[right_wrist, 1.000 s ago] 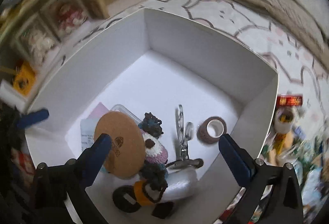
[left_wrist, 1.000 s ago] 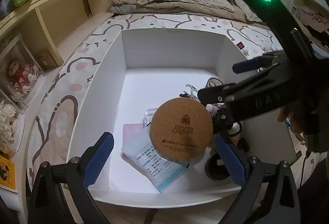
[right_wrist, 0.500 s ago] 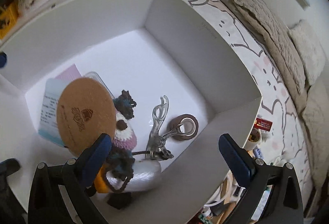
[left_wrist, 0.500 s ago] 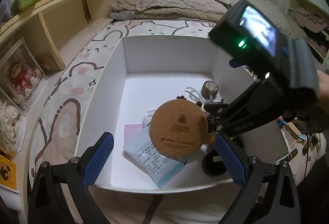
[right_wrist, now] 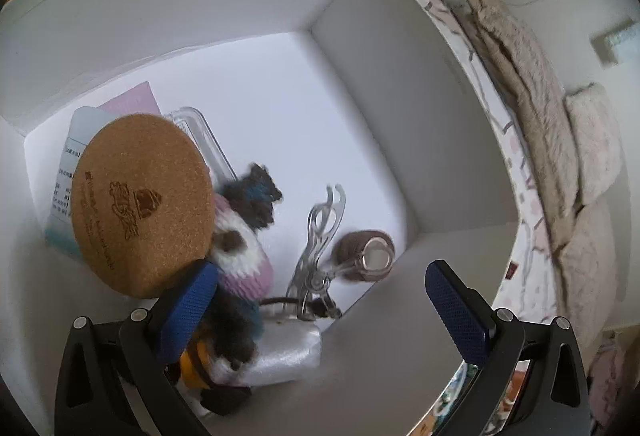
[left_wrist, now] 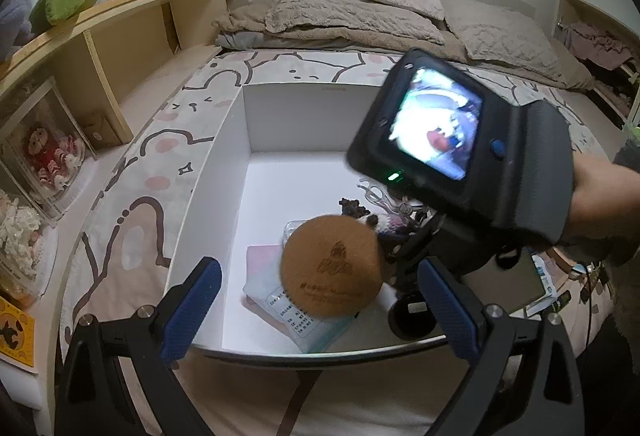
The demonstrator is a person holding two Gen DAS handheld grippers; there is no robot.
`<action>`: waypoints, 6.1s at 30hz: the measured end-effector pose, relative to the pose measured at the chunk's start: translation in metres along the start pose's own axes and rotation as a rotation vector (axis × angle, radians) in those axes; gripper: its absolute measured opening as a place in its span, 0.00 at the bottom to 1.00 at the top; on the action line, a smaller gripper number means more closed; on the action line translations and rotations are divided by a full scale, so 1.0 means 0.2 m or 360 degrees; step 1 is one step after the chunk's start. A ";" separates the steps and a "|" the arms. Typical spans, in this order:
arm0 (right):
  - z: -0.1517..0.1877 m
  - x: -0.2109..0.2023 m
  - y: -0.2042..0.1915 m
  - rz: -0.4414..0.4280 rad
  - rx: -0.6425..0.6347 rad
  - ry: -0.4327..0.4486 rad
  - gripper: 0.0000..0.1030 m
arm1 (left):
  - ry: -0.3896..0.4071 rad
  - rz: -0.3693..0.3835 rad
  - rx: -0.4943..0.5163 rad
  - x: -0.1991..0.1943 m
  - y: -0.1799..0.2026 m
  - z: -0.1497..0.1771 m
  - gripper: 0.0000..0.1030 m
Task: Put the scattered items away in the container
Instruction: 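Lower the metal clip into the box and open the right tool, then withdraw both tools from the white box back toward the item pile, then lower both tools over the pile toward the crocheted pink-purple hair band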
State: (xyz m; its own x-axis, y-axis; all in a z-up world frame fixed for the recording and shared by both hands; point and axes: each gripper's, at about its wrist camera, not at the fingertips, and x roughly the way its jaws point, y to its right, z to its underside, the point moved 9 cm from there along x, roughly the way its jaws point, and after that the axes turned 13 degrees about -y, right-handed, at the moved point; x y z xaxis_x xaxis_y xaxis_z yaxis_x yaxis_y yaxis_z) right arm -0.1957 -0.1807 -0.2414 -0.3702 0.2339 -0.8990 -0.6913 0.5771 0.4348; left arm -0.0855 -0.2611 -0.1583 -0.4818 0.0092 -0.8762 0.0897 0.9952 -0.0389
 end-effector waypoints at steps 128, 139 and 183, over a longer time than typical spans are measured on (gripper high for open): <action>1.81 -0.49 1.39 -0.0335 0.1393 0.0962 1.00 | 0.0428 0.0136 0.0054 -0.27 1.28 -0.60 1.00; 1.90 -0.29 1.47 -0.0347 0.1534 0.1027 1.00 | 0.0412 0.0176 0.0054 -0.06 1.42 -0.61 1.00; 2.04 0.36 1.32 -0.0499 0.1725 0.0550 1.00 | -0.0102 0.0141 0.0206 0.78 1.59 -0.51 1.00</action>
State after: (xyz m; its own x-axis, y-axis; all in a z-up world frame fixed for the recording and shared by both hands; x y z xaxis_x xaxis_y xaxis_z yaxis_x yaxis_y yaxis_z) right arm -0.1525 0.3078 -0.2123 -0.5417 -0.1643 -0.8244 0.0447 0.9737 -0.2235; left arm -0.2209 0.0677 -0.2582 -0.4111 0.0857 -0.9076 0.2427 0.9699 -0.0183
